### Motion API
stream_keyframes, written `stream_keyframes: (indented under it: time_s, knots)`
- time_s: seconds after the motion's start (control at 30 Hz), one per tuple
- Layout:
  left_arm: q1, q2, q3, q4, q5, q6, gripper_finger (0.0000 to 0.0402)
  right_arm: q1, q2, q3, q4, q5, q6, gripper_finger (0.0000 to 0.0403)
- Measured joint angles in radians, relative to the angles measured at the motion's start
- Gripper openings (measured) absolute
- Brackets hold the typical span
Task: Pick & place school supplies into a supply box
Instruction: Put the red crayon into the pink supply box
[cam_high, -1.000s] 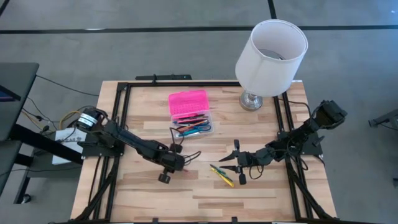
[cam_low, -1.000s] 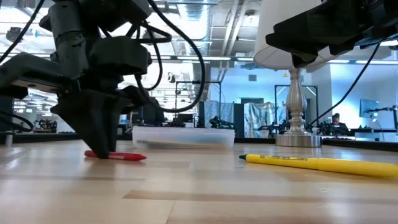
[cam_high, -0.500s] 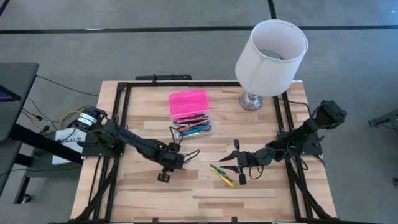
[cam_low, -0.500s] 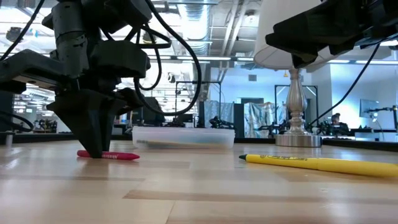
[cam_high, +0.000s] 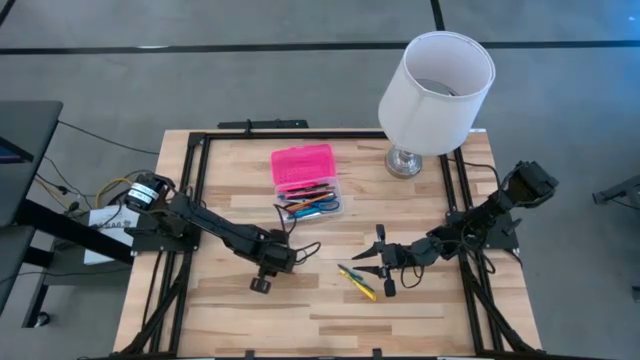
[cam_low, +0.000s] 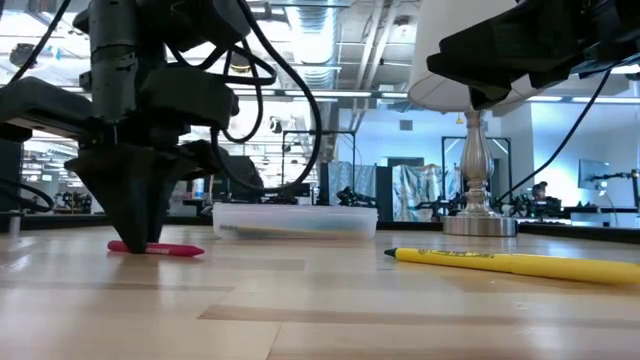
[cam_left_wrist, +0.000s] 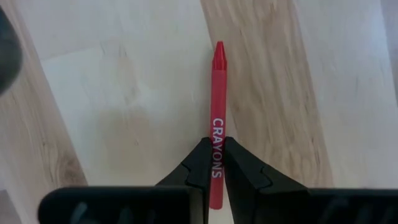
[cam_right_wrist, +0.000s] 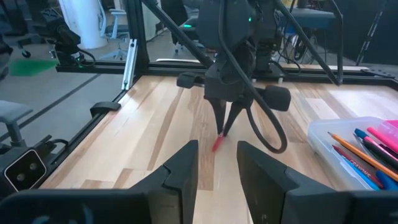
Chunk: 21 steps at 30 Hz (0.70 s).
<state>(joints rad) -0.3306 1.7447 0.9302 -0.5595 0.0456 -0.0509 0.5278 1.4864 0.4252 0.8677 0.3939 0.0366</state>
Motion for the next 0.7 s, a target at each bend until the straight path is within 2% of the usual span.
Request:
stream_keyframes:
  time_s: [0.37, 0.7]
  knots:
    - [-0.001, -0.001, 0.001, -0.094, 0.000, -0.033, 0.0023, 0.000, 0.000, 0.000, 0.000, 0.000, 0.000, 0.0106]
    - [-0.003, -0.001, 0.001, -0.100, -0.023, -0.039, 0.0023, 0.000, 0.000, 0.000, 0.000, 0.000, 0.000, 0.0106]
